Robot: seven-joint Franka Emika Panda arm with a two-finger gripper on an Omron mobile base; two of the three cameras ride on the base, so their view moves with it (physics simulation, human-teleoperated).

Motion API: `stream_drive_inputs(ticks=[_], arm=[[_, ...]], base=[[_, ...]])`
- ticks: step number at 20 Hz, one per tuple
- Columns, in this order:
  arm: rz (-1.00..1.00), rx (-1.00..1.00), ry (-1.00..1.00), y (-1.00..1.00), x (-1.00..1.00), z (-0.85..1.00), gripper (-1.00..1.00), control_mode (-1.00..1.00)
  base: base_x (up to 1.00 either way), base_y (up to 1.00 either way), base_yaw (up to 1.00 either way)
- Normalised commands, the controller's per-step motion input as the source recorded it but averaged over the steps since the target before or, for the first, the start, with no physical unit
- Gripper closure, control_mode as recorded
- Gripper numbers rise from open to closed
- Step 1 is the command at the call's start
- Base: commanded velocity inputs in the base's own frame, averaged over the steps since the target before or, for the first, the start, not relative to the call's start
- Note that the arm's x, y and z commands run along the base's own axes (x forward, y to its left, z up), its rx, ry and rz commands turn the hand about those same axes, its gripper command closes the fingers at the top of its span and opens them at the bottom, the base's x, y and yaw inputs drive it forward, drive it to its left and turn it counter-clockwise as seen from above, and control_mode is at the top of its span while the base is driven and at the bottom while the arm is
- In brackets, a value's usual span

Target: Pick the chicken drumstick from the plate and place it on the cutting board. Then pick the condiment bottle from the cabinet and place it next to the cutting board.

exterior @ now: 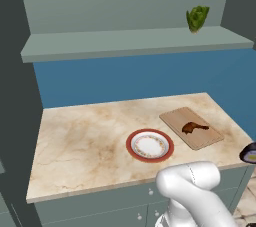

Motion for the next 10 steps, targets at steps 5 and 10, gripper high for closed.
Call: stream_drive_inputs(ticks=[5,10], arm=[[-0.14,0.07,-0.02,0.0,0.22,-0.16,1.0,-1.0],[-0.15,0.02,0.0,0.0,0.18,-0.13,1.0,-1.0]], base=[[0.0,0.0,0.0],[0.0,0.0,0.0]])
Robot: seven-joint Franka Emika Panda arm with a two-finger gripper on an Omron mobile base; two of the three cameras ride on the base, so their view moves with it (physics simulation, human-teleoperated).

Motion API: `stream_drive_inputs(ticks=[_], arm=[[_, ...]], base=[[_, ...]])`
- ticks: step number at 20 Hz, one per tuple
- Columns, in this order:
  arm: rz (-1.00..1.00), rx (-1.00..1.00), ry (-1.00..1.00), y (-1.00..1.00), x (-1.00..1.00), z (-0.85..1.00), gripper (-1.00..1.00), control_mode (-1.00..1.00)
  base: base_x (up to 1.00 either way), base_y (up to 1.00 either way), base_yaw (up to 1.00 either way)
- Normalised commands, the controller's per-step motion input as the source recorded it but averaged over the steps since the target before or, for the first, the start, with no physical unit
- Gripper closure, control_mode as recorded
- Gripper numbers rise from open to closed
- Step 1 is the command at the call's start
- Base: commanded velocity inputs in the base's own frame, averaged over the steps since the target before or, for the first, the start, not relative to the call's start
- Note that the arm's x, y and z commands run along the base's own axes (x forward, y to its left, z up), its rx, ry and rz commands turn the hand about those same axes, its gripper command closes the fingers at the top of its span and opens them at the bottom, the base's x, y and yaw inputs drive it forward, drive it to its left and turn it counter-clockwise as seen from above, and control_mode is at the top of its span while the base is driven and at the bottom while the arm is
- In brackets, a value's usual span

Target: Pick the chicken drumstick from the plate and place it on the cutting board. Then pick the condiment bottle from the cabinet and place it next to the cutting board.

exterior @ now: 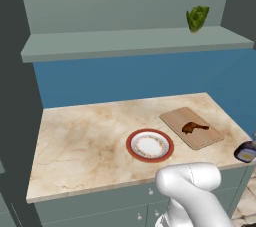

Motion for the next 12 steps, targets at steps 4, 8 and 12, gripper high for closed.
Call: stream_drive_inputs(ticks=[4,8,12], arm=[[-0.15,0.0,0.0,0.0,0.19,-0.1,1.0,-1.0],[-0.13,0.0,0.0,0.0,0.28,-0.14,1.0,-1.0],[-0.11,0.0,0.0,0.0,0.3,-0.18,1.0,-1.0]], base=[[0.0,0.0,0.0],[0.0,0.0,0.0],[0.0,0.0,0.0]])
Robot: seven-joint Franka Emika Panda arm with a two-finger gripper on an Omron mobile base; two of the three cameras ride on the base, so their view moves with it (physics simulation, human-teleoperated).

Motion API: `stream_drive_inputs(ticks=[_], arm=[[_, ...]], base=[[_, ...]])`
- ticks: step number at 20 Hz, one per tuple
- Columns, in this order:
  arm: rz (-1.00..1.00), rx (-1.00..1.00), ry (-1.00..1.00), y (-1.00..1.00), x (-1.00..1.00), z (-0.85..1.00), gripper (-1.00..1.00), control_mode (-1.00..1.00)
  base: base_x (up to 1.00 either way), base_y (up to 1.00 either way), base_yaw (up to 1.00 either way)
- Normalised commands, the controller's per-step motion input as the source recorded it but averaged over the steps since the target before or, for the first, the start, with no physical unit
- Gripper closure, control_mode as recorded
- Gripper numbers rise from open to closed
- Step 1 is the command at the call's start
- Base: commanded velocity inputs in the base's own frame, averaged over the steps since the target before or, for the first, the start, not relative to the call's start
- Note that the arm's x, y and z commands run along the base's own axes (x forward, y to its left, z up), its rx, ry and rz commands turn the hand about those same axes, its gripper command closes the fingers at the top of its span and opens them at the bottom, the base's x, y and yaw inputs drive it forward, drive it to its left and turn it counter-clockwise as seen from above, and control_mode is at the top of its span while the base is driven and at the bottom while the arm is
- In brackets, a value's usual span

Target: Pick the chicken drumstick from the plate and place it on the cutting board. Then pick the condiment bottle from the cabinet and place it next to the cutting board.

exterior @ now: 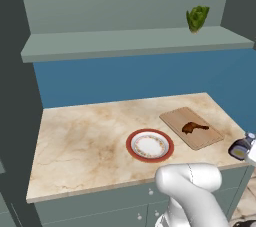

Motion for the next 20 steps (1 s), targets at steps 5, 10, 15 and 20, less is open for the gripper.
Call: stream_drive_inputs(ticks=[5,10,15,20], arm=[[-0.08,0.0,0.0,0.0,0.26,-0.15,1.0,-1.0],[-0.06,0.0,0.0,0.0,0.19,-0.08,1.0,-1.0],[-0.04,0.0,0.0,0.0,0.16,-0.17,1.0,-1.0],[-0.03,0.0,0.0,0.0,0.16,-0.27,1.0,-1.0]], base=[[0.0,0.0,0.0],[0.0,0.0,0.0],[0.0,0.0,0.0],[0.0,0.0,0.0]])
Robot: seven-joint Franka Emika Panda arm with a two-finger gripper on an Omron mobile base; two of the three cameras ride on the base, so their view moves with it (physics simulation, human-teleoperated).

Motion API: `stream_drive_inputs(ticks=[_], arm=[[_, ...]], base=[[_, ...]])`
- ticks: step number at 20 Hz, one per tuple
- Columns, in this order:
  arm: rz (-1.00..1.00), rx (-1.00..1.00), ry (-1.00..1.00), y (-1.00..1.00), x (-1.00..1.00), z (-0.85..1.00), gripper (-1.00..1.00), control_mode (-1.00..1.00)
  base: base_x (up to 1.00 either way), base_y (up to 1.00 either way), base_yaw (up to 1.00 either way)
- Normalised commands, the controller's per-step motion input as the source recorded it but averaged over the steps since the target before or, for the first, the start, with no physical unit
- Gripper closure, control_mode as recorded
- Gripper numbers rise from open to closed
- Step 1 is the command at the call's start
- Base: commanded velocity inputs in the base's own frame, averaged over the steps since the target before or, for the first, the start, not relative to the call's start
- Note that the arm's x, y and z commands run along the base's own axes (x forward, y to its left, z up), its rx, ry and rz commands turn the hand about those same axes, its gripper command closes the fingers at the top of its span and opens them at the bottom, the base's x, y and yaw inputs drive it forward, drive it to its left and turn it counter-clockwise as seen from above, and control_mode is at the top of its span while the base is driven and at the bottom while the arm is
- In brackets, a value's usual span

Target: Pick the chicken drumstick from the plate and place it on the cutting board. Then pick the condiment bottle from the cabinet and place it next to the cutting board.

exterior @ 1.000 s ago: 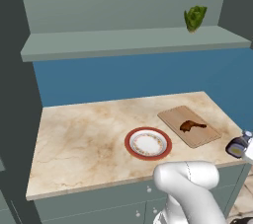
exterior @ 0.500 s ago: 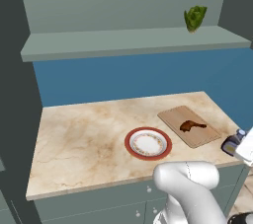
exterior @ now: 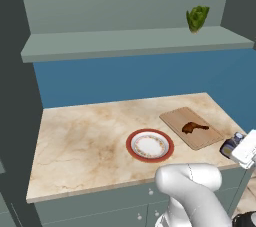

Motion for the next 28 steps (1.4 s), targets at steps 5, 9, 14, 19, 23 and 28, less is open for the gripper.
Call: stream_drive_inputs(ticks=[5,9,14,19,23,28], arm=[[-0.03,0.0,0.0,0.0,0.19,-0.22,1.0,-1.0],[-0.04,0.0,0.0,0.0,0.18,-0.21,1.0,-1.0],[-0.04,0.0,0.0,0.0,0.16,-0.2,1.0,-1.0],[-0.03,0.0,0.0,-0.07,0.03,-0.18,1.0,-1.0],[-0.02,0.0,0.0,-0.12,0.0,-0.14,1.0,-1.0],[-0.01,0.0,0.0,-0.1,0.0,-0.15,1.0,-1.0]], base=[[0.0,0.0,0.0],[0.0,0.0,0.0],[0.0,0.0,0.0],[0.0,0.0,0.0],[0.0,0.0,0.0],[0.0,0.0,0.0]])
